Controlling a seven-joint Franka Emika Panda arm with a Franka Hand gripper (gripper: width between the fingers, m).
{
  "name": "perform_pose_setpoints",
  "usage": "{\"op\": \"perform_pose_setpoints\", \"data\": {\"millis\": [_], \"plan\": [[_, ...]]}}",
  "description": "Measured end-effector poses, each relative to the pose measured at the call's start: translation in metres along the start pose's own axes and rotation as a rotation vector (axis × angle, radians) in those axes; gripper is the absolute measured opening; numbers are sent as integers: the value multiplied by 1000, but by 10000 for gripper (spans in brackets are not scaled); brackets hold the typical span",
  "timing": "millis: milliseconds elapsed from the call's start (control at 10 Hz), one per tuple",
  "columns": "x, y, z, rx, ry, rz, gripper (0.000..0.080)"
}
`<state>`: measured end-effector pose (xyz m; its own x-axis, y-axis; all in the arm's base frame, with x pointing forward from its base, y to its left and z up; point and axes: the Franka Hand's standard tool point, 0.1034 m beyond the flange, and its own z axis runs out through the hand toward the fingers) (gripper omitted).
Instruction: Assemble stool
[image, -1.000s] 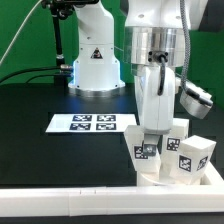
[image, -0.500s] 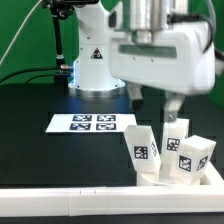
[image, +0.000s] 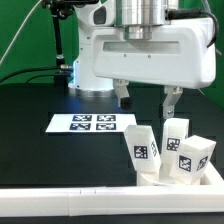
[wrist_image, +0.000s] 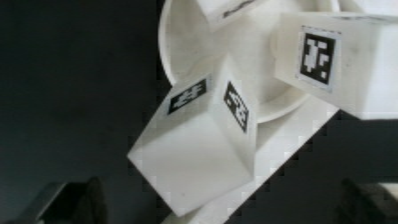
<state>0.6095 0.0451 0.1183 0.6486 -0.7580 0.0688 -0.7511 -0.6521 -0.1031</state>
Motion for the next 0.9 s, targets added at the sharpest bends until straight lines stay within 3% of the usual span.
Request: {"op": "perform_pose_setpoints", "data": {"millis": [200, 400, 600, 800, 900], "plan": [[4, 1, -1, 46, -8, -64, 649], [-4, -5, 1, 49, -8, -140, 649], [-2, -3, 1, 46, -2, -269, 649], [-1, -2, 1, 38, 4, -412, 649], [1, -3, 1, 22, -6, -570, 649]]}}
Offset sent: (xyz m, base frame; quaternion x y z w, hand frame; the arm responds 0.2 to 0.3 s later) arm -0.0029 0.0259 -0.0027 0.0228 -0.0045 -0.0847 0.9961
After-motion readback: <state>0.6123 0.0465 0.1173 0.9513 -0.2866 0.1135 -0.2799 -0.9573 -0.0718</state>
